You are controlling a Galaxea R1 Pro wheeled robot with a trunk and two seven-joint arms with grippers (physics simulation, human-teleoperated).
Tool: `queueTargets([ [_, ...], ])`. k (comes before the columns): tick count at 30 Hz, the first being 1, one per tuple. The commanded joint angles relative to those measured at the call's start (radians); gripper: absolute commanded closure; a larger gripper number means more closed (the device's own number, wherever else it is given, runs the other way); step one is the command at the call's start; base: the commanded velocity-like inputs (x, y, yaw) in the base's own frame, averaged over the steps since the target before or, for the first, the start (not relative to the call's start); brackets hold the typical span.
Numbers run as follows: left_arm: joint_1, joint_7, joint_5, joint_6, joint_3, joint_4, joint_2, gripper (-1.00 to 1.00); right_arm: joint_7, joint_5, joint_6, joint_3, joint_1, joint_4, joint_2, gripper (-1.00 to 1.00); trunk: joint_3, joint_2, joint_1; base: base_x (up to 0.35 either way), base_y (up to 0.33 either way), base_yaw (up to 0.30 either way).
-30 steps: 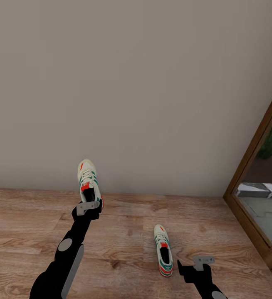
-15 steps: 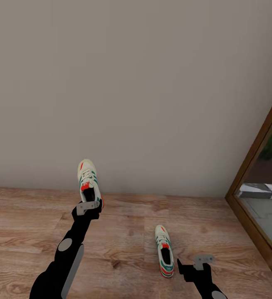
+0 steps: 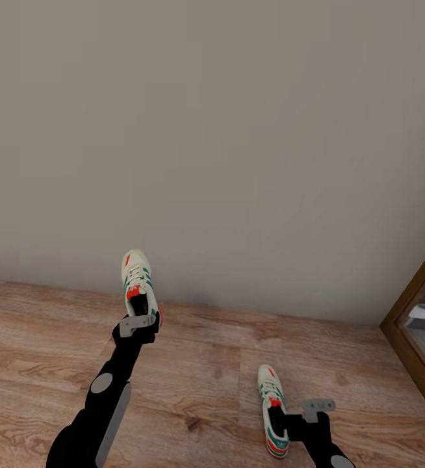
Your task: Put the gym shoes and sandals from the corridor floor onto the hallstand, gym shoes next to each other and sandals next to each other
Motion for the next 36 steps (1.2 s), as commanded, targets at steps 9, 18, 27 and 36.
queueTargets([
  [9, 0.000, 0.007, 0.008, 0.005, -0.002, -0.001, 0.000, 1.00, 0.001, 0.000, 0.006, 0.000, 0.000, -0.002, 0.000, -1.00, -0.001, 0.000, 0.000, 0.007, 0.010, 0.016],
  [18, 0.000, 0.007, 0.008, 0.005, -0.002, -0.001, 0.000, 1.00, 0.001, -0.003, 0.006, -0.004, 0.000, -0.002, 0.000, -1.00, -0.001, 0.000, 0.000, 0.000, 0.076, 0.000],
  [27, 0.000, 0.007, 0.007, 0.005, -0.002, -0.002, 0.000, 1.00, 0.002, -0.004, 0.006, -0.005, 0.000, -0.002, 0.000, -1.00, -0.001, 0.000, 0.000, 0.000, 0.003, 0.000],
  [36, 0.000, 0.004, 0.002, -0.043, -0.040, -0.053, -0.003, 1.00, 0.003, -0.004, -0.045, -0.018, -0.029, -0.007, -0.002, -1.00, -0.001, 0.000, 0.000, 0.000, 0.000, 0.000],
])
